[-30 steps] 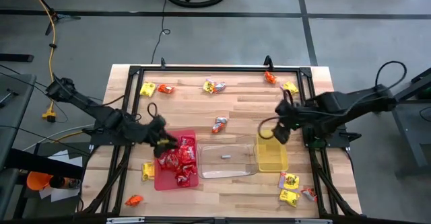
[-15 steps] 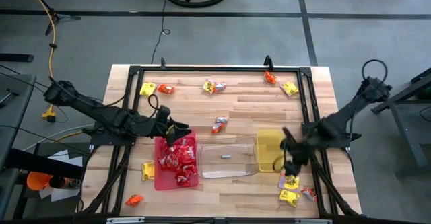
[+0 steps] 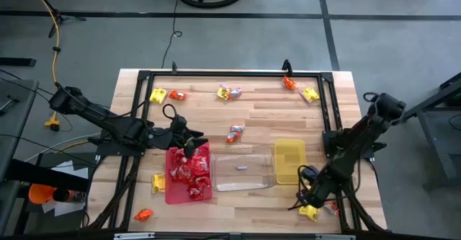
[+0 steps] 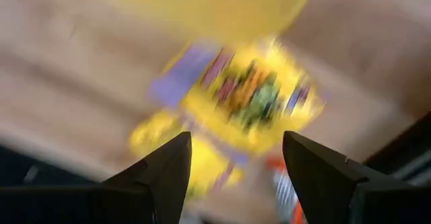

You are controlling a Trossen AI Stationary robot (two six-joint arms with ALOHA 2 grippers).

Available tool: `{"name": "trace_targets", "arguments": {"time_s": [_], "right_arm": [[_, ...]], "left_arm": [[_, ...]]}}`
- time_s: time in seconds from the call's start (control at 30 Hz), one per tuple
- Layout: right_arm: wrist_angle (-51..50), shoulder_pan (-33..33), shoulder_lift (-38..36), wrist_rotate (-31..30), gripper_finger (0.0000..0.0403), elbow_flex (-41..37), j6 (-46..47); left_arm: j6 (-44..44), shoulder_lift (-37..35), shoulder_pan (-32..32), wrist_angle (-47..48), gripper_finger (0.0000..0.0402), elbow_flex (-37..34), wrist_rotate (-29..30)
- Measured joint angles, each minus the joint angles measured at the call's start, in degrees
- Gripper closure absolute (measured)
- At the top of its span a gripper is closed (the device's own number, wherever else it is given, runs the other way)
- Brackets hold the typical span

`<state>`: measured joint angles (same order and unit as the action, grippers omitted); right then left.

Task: Sort candy
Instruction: Put the yellow candy into the transparent bin

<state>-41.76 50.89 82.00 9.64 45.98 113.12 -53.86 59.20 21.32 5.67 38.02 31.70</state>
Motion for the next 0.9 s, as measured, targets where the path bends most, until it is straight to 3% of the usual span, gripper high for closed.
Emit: {"name": "trace_targets", "arguments": {"time_s": [0.53, 0.67, 0.8, 0.9], "right_arm": [[-0.2, 0.2, 10.7, -1.7, 0.0181, 0.3, -3.4], [-0.4, 0.2, 10.5, -1.7, 0.0241, 0.6, -4.0], [-7.0, 0.2, 9.7, -2.0, 0.0365, 3.9, -8.3], [-12.6, 0.2, 8.4, -1.9, 0.0378, 9.1, -14.3]], "left_arm": [[1.0, -0.1, 0.0, 0.0, 0.0199, 0.0, -1.1], [2.4, -1.5, 0.0, -2.4, 0.0199, 0.0, -1.1], [8.7, -4.3, 0.0, -5.9, 0.0199, 0.0, -0.5], [12.5, -7.1, 0.0, -7.1, 0.0199, 0.0, 1.2]]}}
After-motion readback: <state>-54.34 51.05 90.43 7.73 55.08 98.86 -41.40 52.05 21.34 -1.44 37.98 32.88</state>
